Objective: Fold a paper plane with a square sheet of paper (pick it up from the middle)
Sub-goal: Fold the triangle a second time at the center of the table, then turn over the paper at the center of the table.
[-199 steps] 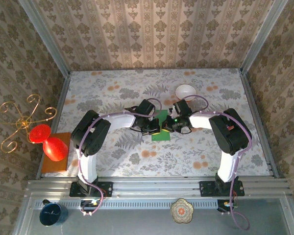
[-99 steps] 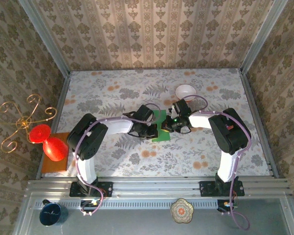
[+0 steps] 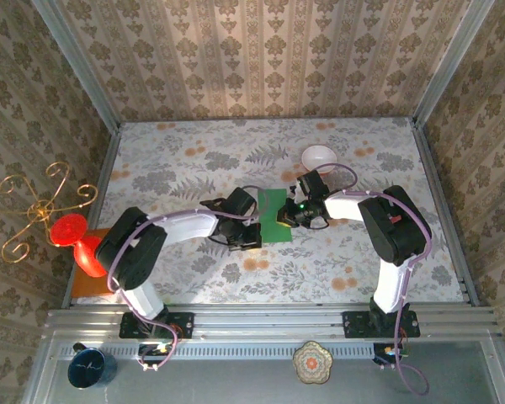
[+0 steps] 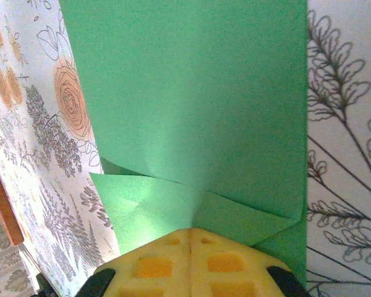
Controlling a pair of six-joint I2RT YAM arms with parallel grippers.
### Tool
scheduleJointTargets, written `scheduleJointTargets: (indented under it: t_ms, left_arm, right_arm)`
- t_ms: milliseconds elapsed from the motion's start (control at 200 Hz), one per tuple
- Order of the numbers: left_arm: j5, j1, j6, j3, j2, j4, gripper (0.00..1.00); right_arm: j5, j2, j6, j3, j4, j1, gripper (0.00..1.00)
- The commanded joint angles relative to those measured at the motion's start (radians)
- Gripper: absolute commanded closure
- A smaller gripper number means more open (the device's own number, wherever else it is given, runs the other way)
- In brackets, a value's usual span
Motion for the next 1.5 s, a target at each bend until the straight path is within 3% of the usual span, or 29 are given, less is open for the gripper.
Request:
scheduleJointTargets:
  t_ms: [0, 160, 340, 770, 995, 1496]
  left_arm:
    - [-0.041, 0.036, -0.020, 0.049, -0.043, 0.031, 0.96]
    - [-0.012, 0.062, -0.028, 0.125, 0.030, 0.085, 0.90]
    - [-0.018, 0.072, -0.026, 0.212, 0.135, 0.098, 0.87]
    - [-0.028, 0.115, -0.086, 0.198, 0.240, 0.157, 0.87]
    - [-0.060, 0.115, -0.117, 0.170, 0.249, 0.134, 0.87]
    - [-0.057, 0.120, -0.163, 0.105, 0.263, 0.153, 0.87]
  right_arm:
    - [-0.010, -0.085, 0.037, -0.013, -0.001, -0.010, 0.85]
    - [0.045, -0.153, 0.083, -0.054, 0.014, -0.036, 0.65]
    - [0.061, -0.159, 0.129, -0.113, 0.047, -0.073, 0.55]
    - [0.025, -0.094, 0.136, -0.076, 0.028, -0.068, 0.57]
    - [0.021, -0.088, 0.136, -0.067, 0.030, -0.051, 0.63]
    - [0.043, -0.075, 0.169, -0.069, 0.066, -0.015, 0.67]
